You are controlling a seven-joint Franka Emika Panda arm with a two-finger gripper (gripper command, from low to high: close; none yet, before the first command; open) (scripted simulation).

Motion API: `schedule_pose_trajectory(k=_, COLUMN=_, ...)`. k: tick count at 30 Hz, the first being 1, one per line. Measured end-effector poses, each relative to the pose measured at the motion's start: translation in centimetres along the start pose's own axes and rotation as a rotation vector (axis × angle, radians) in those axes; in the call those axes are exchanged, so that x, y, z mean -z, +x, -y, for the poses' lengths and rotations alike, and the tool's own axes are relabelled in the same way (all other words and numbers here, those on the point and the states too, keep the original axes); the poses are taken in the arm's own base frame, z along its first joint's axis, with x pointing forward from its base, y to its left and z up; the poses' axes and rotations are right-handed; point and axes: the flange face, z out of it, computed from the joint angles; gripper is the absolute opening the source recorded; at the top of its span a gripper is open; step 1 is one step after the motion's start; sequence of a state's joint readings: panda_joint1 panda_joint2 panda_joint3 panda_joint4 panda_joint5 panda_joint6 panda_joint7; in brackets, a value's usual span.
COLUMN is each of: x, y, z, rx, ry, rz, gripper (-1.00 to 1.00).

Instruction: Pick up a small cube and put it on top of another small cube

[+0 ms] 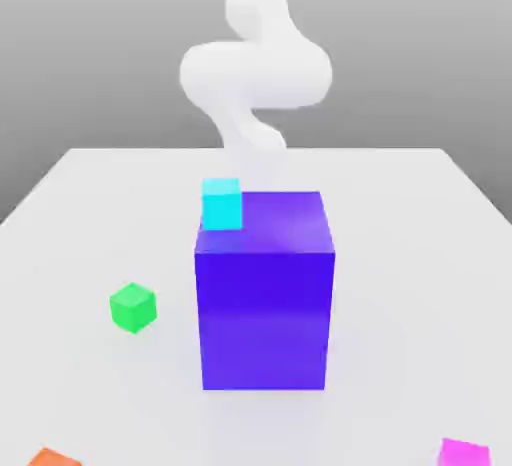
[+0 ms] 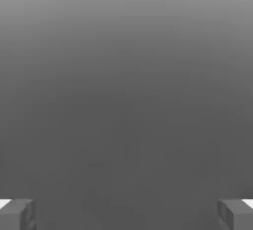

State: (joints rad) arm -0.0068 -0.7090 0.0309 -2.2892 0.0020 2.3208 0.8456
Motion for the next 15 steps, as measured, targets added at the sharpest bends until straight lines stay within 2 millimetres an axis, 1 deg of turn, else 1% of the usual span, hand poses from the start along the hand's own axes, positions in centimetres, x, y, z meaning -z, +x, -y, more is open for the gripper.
schedule_pose_trajectory(k=4, x=-6.8, y=-1.5, z=2.0, rx=-0.033, ry=-0.074, rz=0.064, gripper=0.0)
schedule_pose_trajectory(k=7, x=-11.7, y=-3.1, z=3.0, rx=-0.054, ry=-0.127, rz=0.108, gripper=0.0)
schedule_pose_trajectory(k=11, x=-18.2, y=-5.9, z=3.9, rx=-0.081, ry=-0.198, rz=0.166, gripper=0.0)
schedule_pose_trajectory(k=15, x=-24.5, y=-9.5, z=4.1, rx=-0.107, ry=-0.271, rz=0.223, gripper=0.0)
